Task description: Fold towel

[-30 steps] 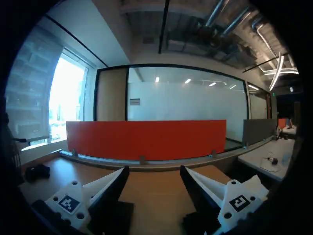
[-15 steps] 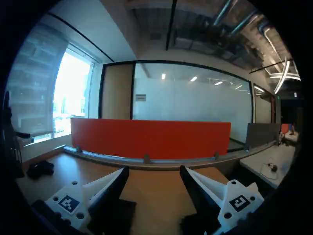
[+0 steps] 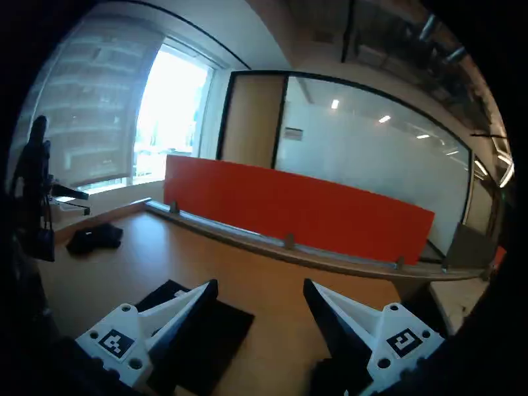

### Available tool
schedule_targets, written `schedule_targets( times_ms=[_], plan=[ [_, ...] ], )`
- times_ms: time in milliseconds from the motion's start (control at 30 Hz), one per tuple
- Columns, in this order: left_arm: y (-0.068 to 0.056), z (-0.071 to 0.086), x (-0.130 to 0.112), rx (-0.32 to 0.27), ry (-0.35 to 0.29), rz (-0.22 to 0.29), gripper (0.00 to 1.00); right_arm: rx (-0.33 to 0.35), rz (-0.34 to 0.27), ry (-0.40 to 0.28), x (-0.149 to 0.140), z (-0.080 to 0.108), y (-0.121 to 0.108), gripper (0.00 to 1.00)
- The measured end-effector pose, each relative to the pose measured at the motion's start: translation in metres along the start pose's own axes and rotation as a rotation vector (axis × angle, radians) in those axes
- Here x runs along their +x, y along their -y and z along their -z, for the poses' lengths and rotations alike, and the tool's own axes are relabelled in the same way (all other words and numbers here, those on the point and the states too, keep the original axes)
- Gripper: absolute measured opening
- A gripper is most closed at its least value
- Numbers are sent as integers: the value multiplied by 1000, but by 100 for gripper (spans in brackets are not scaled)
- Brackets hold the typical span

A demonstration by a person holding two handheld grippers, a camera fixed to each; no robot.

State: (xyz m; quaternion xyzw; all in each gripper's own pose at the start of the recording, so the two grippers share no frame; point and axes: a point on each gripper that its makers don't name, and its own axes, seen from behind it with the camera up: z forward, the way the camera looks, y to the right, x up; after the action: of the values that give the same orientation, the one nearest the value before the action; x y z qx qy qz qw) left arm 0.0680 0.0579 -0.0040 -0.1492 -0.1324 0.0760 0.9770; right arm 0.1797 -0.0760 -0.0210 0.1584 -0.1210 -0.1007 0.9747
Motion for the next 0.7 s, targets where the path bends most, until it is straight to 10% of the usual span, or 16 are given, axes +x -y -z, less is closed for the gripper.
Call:
schedule_targets(
  times_ms=[700],
  plan=[
    [-37,-12,-62,-109,110,-41,96,121,79,113,-63,-8,36,100]
  ],
)
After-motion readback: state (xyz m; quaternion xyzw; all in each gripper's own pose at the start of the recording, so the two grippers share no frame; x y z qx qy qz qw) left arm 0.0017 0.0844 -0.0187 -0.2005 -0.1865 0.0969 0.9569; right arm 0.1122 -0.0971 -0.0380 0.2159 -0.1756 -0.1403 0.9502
